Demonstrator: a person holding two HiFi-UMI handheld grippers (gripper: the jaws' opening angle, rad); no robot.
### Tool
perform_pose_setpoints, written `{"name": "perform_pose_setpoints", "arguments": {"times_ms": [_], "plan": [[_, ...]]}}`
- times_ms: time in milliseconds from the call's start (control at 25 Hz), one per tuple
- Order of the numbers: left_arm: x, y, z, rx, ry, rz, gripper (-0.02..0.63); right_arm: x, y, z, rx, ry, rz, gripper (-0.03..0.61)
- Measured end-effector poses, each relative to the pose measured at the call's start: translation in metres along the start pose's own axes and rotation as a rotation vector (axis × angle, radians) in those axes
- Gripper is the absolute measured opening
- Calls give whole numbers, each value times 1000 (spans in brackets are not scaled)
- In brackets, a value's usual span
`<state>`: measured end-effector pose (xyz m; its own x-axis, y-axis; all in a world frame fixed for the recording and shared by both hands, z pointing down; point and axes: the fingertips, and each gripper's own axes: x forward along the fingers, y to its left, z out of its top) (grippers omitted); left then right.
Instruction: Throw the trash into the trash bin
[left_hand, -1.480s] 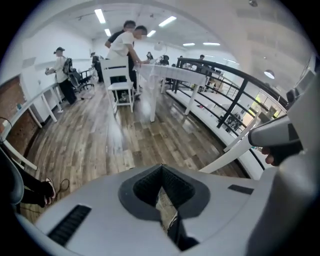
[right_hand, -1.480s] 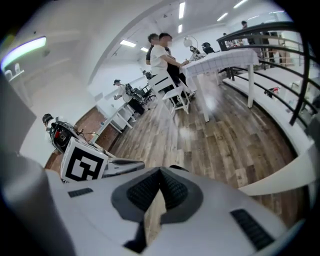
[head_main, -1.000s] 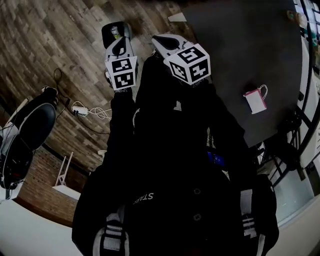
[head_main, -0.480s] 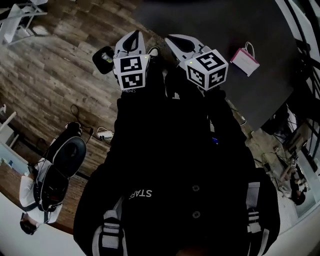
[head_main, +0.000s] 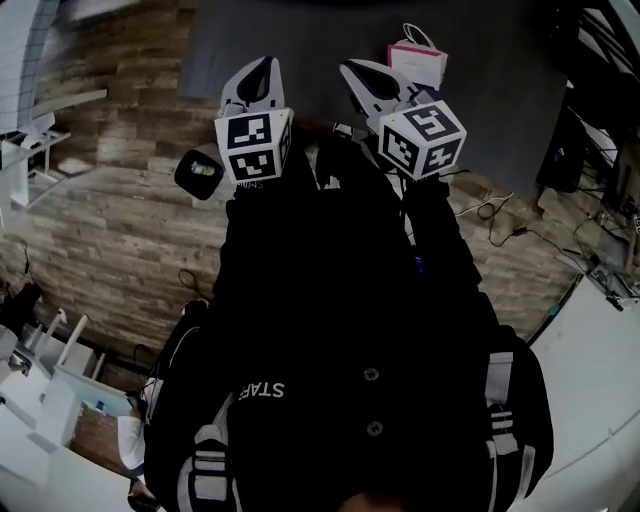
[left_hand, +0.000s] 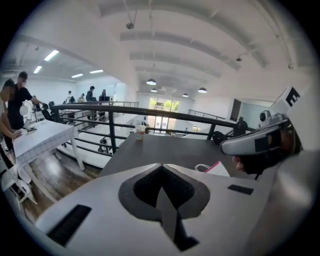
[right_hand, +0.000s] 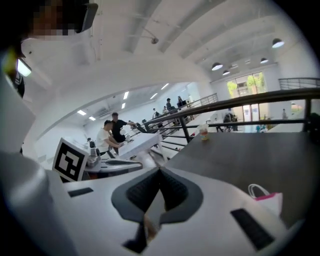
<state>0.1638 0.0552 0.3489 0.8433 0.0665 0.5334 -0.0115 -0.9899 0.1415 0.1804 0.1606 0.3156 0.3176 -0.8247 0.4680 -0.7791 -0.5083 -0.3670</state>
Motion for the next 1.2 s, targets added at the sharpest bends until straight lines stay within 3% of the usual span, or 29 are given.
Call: {"name": "perform_pose_setpoints", "arguments": {"times_ms": [320,600,960,1200], "plan": [[26,-102,43,90,-33,-159,0,-74,-59,22,55,-156,-192,15],[31,-173,73,147,-80,-258,0,-128,-92,38,75,-262,-300,15],[32,-228,119,199,-183,-322,0,-188,-119,73,23,-384,-412,15],[31,-237,148,216,-247,-321,0,-205,-131,94,2,-436,-448,15]]}}
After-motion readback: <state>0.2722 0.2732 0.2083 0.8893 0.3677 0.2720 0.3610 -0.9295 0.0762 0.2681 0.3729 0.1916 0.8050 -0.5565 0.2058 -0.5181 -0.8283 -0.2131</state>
